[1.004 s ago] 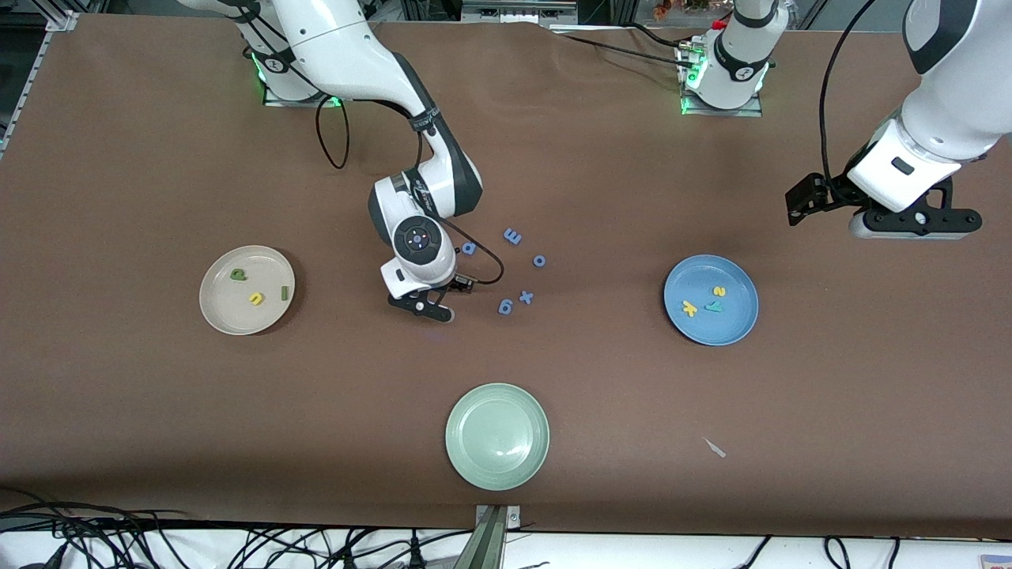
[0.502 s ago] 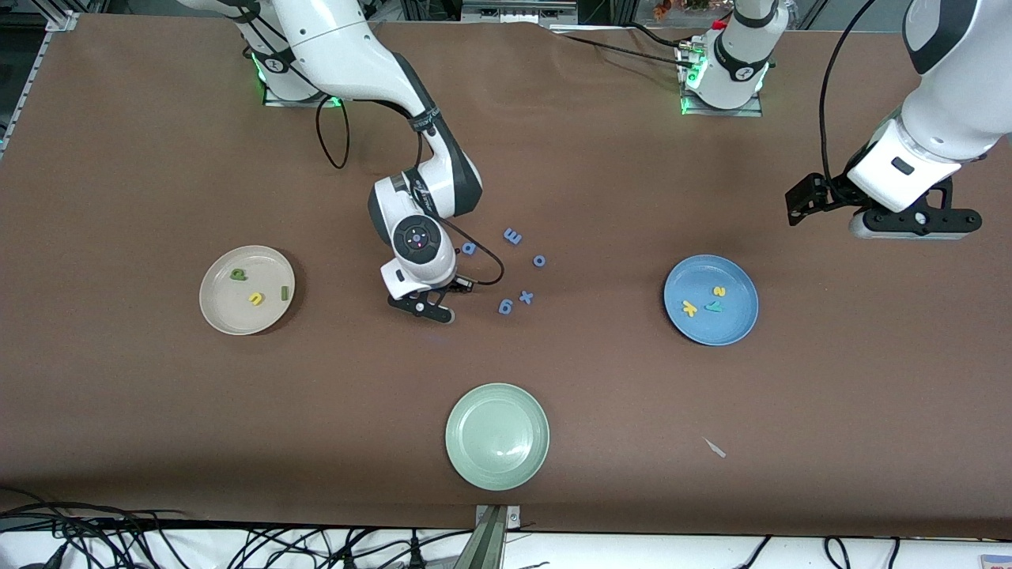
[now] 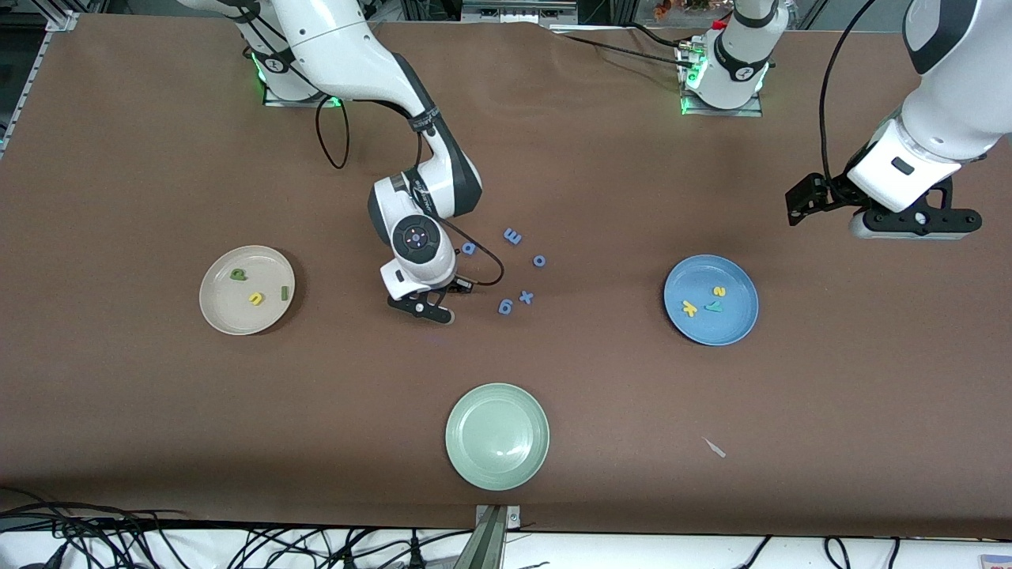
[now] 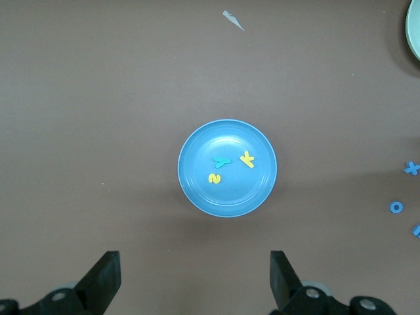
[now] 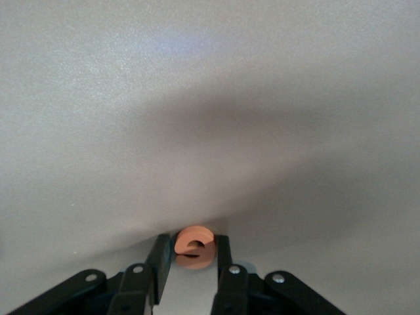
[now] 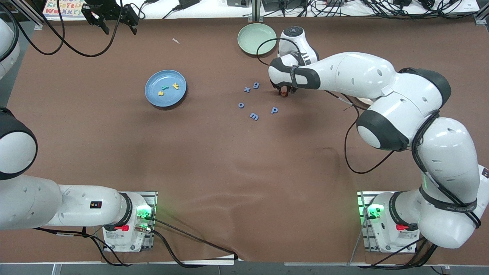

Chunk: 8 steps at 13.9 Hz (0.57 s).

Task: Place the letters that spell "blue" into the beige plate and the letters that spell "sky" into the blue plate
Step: 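Close the right gripper on the orange o and lift it, then carry the orange o to the white plate and open the right gripper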

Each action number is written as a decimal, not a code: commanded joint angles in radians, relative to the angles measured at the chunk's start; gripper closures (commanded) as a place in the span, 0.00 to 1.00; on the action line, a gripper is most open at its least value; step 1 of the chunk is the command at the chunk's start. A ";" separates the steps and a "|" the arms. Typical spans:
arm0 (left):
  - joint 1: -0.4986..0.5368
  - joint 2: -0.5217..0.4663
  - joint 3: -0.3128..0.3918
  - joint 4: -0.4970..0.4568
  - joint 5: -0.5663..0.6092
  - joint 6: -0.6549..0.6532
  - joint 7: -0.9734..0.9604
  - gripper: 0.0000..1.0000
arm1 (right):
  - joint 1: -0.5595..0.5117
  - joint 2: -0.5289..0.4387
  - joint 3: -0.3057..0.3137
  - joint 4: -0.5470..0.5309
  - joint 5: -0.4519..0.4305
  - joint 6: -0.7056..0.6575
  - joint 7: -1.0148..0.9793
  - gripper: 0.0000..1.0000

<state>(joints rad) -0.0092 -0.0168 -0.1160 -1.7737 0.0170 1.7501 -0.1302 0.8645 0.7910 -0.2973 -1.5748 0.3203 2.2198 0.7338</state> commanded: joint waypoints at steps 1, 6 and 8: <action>0.002 0.011 0.002 0.028 -0.009 -0.021 0.014 0.00 | 0.001 0.001 0.000 -0.010 0.019 0.018 -0.014 0.74; 0.002 0.011 0.002 0.028 -0.009 -0.021 0.015 0.00 | -0.022 -0.024 -0.006 0.019 0.019 -0.044 -0.037 0.84; 0.002 0.011 0.001 0.028 -0.009 -0.021 0.015 0.00 | -0.045 -0.050 -0.029 0.041 0.020 -0.132 -0.120 0.84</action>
<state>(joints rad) -0.0092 -0.0167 -0.1160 -1.7737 0.0170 1.7501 -0.1302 0.8486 0.7834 -0.3136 -1.5494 0.3203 2.1710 0.6946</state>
